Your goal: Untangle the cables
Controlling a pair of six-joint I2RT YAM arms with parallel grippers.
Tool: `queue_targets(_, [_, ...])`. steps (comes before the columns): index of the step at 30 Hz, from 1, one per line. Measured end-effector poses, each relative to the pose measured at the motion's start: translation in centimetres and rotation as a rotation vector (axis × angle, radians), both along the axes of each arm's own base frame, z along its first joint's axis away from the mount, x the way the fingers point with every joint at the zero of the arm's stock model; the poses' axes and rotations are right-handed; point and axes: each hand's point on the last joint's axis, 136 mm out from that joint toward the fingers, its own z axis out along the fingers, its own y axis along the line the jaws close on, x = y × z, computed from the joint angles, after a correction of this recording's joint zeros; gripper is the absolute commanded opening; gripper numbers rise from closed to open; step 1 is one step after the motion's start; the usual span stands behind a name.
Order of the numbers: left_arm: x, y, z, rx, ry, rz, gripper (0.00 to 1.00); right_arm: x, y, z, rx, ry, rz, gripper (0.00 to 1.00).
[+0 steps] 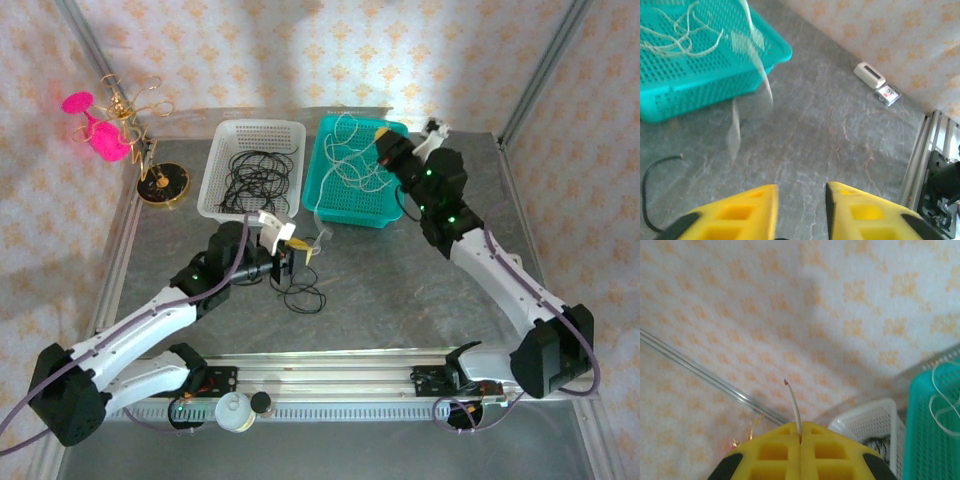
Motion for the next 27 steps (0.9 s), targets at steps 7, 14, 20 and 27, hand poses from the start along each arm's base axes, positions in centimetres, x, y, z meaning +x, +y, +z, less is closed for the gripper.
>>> queue_targets(7, [1.1, -0.8, 1.5, -0.073, -0.04, 0.013, 0.53, -0.8, 0.5, 2.7, -0.001, -0.045, 0.034, 0.0])
queue_targets(14, [1.6, -1.0, 3.1, -0.145, -0.057, 0.035, 0.61, -1.8, 0.1, 5.2, -0.042, -0.082, 0.026, 0.0])
queue_targets(20, [2.0, -1.1, 4.3, -0.286, -0.024, 0.073, 0.63, -2.5, 0.3, 6.7, -0.042, -0.115, 0.054, 0.0])
queue_targets(27, [2.5, -2.0, 3.6, -0.338, 0.002, 0.052, 0.65, -3.0, 1.2, 6.7, -0.037, -0.113, 0.111, 0.0])
